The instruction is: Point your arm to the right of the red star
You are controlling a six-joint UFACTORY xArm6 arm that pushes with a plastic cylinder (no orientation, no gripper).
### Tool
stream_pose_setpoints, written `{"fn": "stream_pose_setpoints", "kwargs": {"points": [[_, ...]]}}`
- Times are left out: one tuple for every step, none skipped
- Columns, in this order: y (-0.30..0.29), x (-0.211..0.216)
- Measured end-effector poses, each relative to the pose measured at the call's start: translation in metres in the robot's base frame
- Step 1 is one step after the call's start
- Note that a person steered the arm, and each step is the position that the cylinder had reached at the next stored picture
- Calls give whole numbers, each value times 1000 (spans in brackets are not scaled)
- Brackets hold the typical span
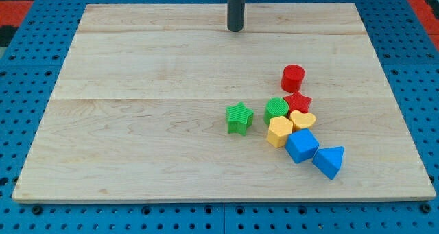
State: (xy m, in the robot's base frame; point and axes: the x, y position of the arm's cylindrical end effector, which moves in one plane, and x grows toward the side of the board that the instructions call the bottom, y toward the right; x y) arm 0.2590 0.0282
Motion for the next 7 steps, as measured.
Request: {"fn": "stream_pose_setpoints", "kwargs": {"points": [[0,0],[25,-15],[62,-10],[134,-11],[185,9],[228,67],[239,114]]}}
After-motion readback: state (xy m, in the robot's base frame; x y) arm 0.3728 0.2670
